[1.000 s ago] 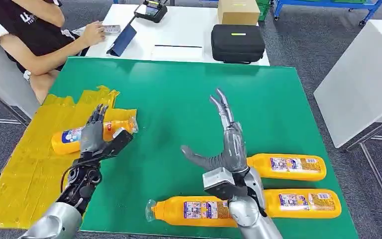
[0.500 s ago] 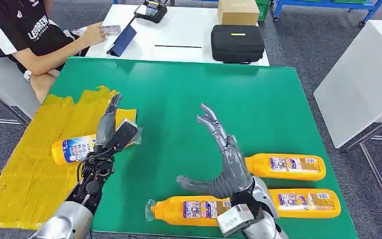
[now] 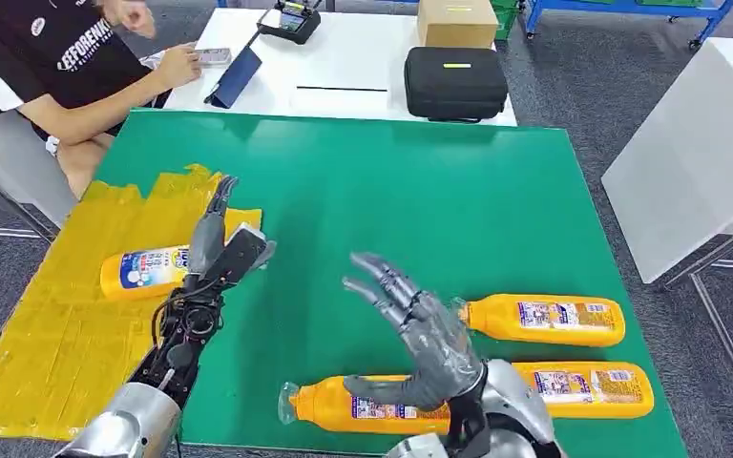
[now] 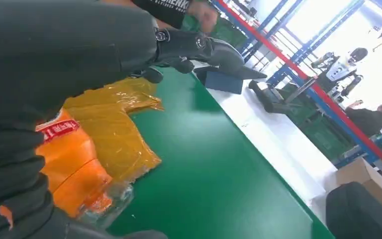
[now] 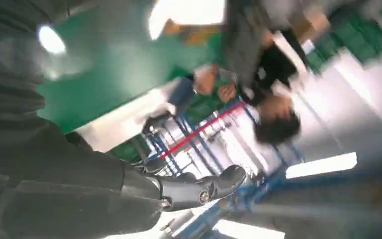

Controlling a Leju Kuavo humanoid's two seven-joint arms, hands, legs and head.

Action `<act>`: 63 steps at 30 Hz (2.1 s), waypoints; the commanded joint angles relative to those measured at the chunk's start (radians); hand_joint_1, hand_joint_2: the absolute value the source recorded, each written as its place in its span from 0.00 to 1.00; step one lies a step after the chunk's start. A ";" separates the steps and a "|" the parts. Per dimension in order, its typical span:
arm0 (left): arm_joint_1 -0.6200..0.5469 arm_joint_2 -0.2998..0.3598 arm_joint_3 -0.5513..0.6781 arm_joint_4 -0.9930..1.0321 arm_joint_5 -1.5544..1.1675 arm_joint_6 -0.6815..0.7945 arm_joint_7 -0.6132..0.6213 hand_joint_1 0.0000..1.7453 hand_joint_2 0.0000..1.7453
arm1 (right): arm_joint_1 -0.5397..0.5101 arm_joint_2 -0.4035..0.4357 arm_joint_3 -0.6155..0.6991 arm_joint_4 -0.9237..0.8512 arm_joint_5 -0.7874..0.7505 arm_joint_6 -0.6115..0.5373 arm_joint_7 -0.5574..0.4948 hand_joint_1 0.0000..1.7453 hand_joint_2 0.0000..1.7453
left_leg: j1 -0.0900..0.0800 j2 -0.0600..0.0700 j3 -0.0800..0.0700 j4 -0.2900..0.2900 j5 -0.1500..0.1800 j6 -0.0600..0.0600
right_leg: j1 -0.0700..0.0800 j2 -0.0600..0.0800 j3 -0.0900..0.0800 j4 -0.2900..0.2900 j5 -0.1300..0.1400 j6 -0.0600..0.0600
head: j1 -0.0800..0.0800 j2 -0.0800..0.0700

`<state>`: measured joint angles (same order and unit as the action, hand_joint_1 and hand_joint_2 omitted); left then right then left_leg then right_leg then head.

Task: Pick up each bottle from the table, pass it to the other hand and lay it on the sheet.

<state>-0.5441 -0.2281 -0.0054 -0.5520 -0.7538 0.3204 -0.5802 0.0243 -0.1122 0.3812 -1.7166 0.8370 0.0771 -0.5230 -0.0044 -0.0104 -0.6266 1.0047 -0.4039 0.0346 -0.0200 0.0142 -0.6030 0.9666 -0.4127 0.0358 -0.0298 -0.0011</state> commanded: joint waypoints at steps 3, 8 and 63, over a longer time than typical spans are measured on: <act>-0.039 0.025 -0.026 0.035 0.016 -0.019 0.012 0.00 1.00 | -0.051 -0.141 0.200 0.187 0.030 0.016 0.020 0.00 1.00 | 0.001 0.002 0.004 -0.001 -0.001 -0.002 | 0.001 0.000 0.004 -0.001 -0.001 -0.001 | 0.000 0.000; -0.041 0.020 -0.024 0.043 0.018 -0.020 0.012 0.00 1.00 | -0.072 -0.165 0.225 0.211 0.039 0.049 0.048 0.00 1.00 | 0.001 0.002 0.005 0.000 -0.003 -0.002 | 0.001 0.000 0.005 -0.001 -0.002 -0.002 | 0.000 0.000; -0.066 -0.003 -0.007 0.124 0.075 -0.065 0.018 0.00 1.00 | 0.102 -0.129 0.190 0.247 0.536 -0.020 0.664 0.00 1.00 | 0.000 0.002 0.005 -0.001 -0.003 -0.002 | 0.000 0.000 0.005 -0.001 -0.002 -0.001 | 0.000 0.000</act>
<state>-0.5829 -0.2583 -0.0053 -0.4879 -0.6908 0.2522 -0.5699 0.1564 -0.2918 0.6382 -1.5305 1.2925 0.1037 0.1194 -0.0048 -0.0111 -0.6266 1.0048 -0.4044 0.0344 -0.0203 0.0136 -0.6028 0.9662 -0.4131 0.0365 -0.0298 -0.0011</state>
